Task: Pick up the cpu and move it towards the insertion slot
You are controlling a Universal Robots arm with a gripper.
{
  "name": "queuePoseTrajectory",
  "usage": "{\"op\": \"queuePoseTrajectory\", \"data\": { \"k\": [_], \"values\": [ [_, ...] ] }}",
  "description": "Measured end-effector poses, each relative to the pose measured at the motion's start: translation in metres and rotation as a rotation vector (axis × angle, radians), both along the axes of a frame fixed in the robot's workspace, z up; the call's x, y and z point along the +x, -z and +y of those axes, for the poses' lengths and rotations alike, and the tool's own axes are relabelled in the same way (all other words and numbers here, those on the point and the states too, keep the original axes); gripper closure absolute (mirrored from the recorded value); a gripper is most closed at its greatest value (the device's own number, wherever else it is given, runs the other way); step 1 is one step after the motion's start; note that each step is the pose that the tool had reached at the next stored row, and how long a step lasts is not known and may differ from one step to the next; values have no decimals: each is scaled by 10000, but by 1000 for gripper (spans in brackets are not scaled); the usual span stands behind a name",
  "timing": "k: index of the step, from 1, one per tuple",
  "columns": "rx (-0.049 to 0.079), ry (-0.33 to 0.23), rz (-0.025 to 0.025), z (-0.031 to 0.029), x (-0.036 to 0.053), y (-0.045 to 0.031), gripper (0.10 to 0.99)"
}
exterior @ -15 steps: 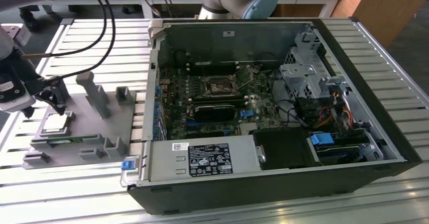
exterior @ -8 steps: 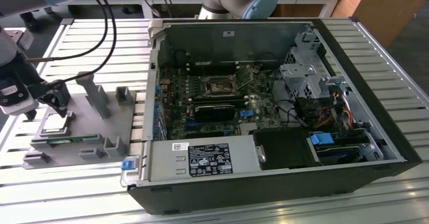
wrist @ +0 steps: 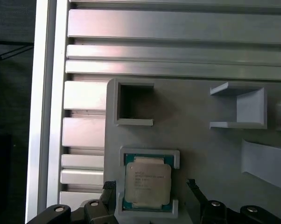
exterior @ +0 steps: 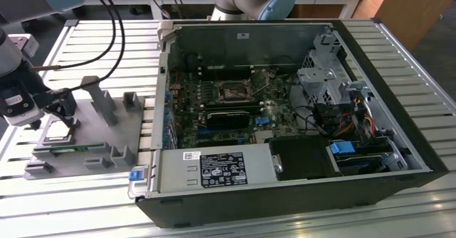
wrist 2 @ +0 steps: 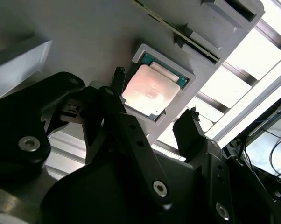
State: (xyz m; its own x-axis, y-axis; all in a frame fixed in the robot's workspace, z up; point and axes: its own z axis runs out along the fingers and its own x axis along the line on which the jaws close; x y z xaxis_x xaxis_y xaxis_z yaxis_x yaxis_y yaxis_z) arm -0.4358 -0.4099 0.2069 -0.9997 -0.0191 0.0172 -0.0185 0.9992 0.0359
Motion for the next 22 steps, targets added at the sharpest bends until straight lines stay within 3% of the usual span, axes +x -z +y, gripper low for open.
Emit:
{"op": "queuePoseTrajectory", "data": {
  "k": [22],
  "values": [
    [26, -102, 0, 0, -7, 180, 392]
  ]
}}
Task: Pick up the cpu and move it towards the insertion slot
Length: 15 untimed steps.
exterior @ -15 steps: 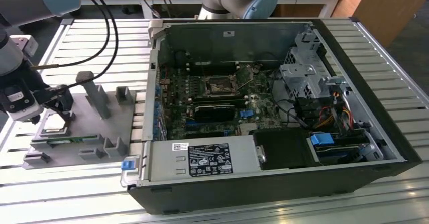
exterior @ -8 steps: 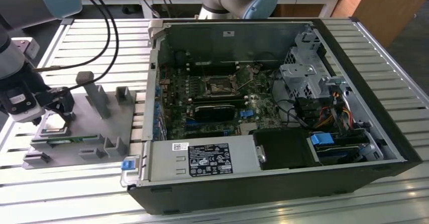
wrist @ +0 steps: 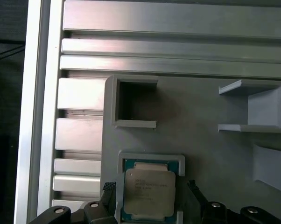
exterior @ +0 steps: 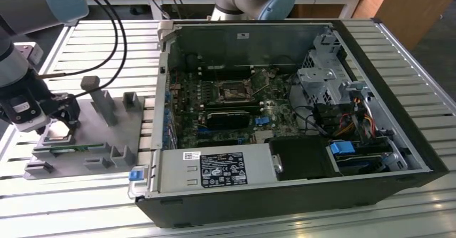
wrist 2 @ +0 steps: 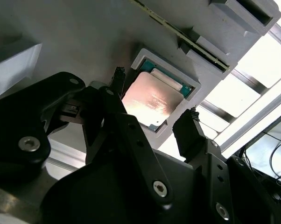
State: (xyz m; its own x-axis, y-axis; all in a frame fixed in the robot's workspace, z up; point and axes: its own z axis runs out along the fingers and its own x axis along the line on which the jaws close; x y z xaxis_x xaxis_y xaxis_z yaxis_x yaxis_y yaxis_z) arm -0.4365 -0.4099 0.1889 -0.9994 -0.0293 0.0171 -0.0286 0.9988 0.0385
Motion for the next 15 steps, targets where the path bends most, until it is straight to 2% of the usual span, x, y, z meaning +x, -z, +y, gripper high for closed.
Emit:
{"op": "queuePoseTrajectory", "data": {
  "k": [10, 12, 13, 15],
  "values": [
    [23, -41, -1, 0, -5, 53, 392],
    [31, -61, 0, 0, -6, 56, 408],
    [38, -69, 1, 0, -7, 57, 478],
    [58, -81, 0, 0, -9, 61, 478]
  ]
}}
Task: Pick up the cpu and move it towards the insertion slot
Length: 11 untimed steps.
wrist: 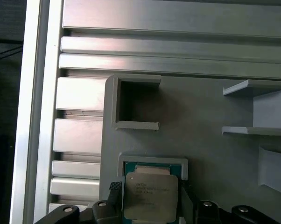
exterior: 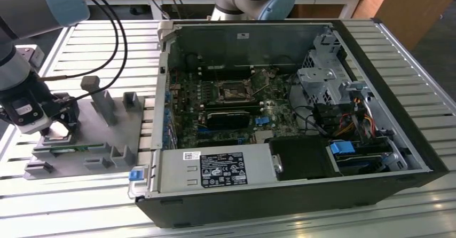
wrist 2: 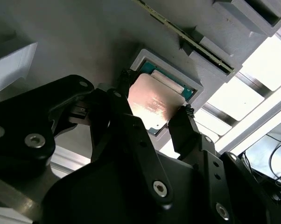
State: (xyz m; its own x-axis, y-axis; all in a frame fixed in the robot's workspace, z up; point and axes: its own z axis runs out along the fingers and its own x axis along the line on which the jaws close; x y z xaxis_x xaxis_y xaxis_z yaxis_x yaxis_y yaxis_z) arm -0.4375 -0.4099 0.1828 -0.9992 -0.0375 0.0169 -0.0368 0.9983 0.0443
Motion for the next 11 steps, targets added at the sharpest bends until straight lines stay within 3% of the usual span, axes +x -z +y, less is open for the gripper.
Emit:
{"op": "queuePoseTrajectory", "data": {
  "k": [11],
  "values": [
    [64, -9, 1, 0, -23, 8, 490]
  ]
}}
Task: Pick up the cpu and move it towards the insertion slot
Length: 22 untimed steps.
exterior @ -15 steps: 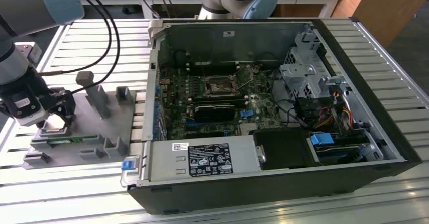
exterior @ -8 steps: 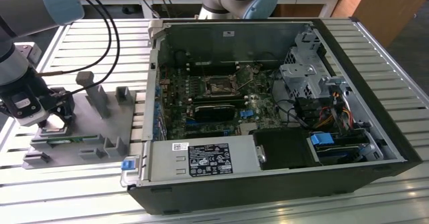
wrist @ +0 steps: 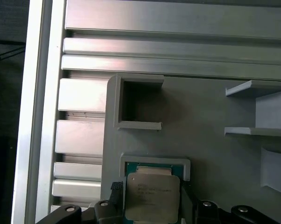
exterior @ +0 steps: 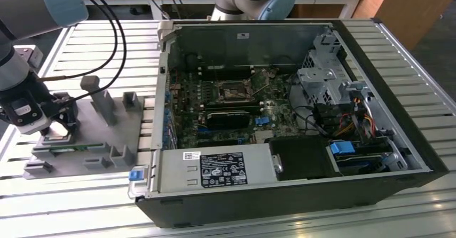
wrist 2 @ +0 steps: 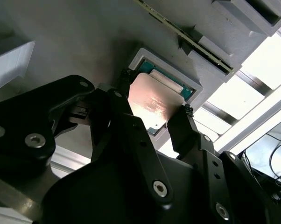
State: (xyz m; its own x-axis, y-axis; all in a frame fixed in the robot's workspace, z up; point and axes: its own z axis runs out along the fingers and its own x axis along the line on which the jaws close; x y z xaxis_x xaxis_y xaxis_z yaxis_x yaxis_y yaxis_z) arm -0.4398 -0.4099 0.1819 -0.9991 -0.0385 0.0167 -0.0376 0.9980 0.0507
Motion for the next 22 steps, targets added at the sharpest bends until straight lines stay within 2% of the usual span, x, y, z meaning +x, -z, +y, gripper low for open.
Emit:
{"op": "queuePoseTrajectory", "data": {
  "k": [1, 2, 9, 22],
  "values": [
    [0, 0, 1, 0, 0, 0, 490],
    [0, 0, 0, 0, 0, 0, 541],
    [2, 1, -2, 0, 1, -8, 541],
    [0, 1, 0, 0, 1, -217, 541]
  ]
}}
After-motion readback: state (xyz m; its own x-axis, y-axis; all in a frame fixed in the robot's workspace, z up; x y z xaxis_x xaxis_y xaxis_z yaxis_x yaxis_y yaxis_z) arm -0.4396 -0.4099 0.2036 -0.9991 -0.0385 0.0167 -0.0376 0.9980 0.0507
